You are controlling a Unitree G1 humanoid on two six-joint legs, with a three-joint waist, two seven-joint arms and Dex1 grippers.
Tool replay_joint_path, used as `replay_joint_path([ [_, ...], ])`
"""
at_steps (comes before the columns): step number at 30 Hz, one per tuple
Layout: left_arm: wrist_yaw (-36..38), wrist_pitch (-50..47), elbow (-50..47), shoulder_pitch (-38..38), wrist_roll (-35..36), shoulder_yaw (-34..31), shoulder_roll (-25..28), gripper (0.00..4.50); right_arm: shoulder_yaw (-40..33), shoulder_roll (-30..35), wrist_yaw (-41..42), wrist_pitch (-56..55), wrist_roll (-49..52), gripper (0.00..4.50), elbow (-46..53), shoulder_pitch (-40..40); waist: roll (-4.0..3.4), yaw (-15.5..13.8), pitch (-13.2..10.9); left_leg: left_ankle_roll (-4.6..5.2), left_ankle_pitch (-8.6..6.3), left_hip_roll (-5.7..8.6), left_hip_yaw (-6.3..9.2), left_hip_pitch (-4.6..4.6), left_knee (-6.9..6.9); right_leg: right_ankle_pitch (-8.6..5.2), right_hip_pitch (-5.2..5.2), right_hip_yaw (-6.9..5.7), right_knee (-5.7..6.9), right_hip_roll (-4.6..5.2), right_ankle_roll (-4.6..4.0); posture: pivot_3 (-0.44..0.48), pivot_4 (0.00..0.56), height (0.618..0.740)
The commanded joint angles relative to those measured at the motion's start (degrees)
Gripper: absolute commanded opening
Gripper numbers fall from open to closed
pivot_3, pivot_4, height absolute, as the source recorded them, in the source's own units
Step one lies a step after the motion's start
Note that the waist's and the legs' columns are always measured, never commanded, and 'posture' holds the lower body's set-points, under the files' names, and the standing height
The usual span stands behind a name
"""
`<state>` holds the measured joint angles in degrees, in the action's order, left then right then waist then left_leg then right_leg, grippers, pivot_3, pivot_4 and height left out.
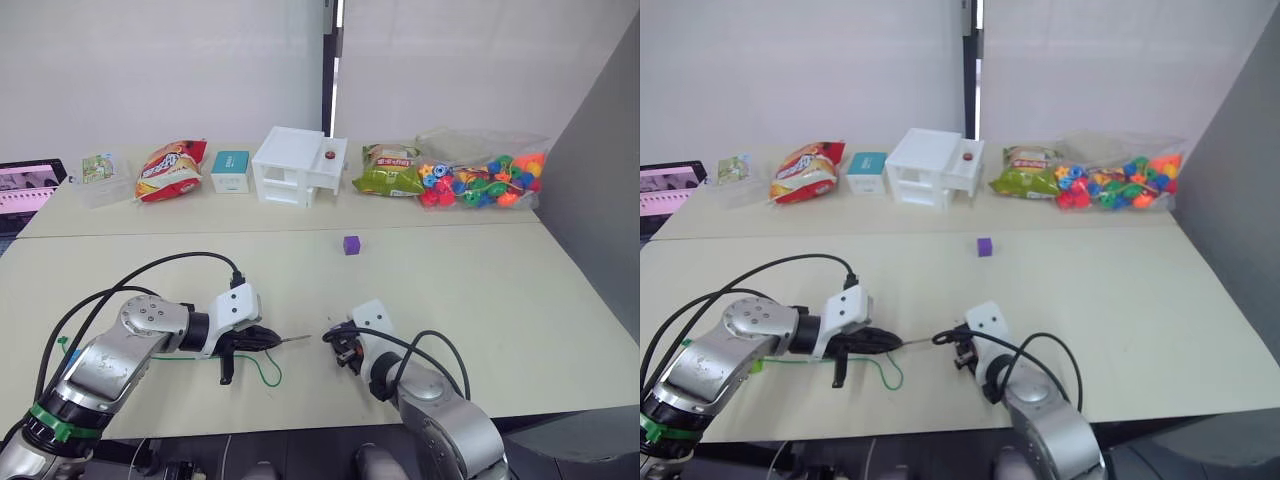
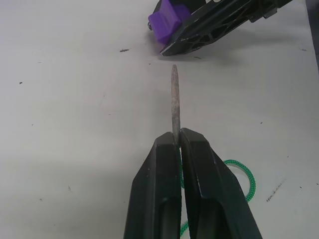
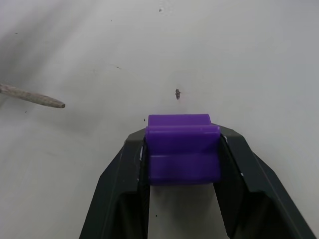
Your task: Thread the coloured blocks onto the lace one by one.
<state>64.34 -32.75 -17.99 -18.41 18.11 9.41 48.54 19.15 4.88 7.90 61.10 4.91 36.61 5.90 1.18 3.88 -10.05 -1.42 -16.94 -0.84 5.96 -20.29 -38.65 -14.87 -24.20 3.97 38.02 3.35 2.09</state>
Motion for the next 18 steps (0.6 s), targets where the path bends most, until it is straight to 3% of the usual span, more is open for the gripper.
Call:
replay_joint_path([
  [1,0.22,0.32,-0.7,-1.32,0.34,0.06,-0.28,0.0,0.15,-0.1,-0.18,1.56,0.68,2.59,-0.34,-0.55,0.0,-0.01,0.0,0.0,0.0,0.0,0.0,-0.01,0.0,0.0,0.0,0.0,0.0,0.0,0.0,0.0,0.15,0.74],
  [6,0.16,0.29,-0.31,-1.82,0.27,0.51,-0.7,0.0,-2.34,3.06,3.08,-1.07,2.44,4.33,3.31,1.54,0.01,-0.02,0.0,0.0,0.0,0.01,-0.01,-0.02,0.0,0.0,0.0,0.01,-0.03,0.02,0.0,0.0,0.15,0.74],
  [7,0.12,0.28,-0.31,-1.83,0.25,0.57,-0.76,0.0,-3.12,4.49,4.48,-0.93,3.1,4.48,4.48,2.27,0.01,-0.02,0.0,0.0,0.0,0.02,-0.01,-0.02,-0.01,0.0,0.0,0.01,-0.03,0.03,0.0,0.0,0.15,0.74],
  [13,-0.37,0.1,-0.21,-1.92,0.11,0.9,-1.42,0.0,-8.46,18.17,19.69,-2.85,11.07,4.48,6.58,8.64,0.01,-0.1,-0.01,0.0,0.0,0.05,-0.03,-0.08,-0.07,0.0,0.01,0.0,-0.07,0.06,0.01,0.0,0.15,0.74],
  [18,-0.77,-0.03,-1.1,-1.03,0.26,1.12,-1.95,0.0,-4.78,34.02,48.45,-17.4,16.18,4.48,-8.33,20.55,0.0,0.08,-0.04,0.02,-0.01,0.03,-0.06,-0.06,-0.06,0.0,0.12,-0.01,-0.27,0.04,0.01,0.0,0.15,0.74],
])
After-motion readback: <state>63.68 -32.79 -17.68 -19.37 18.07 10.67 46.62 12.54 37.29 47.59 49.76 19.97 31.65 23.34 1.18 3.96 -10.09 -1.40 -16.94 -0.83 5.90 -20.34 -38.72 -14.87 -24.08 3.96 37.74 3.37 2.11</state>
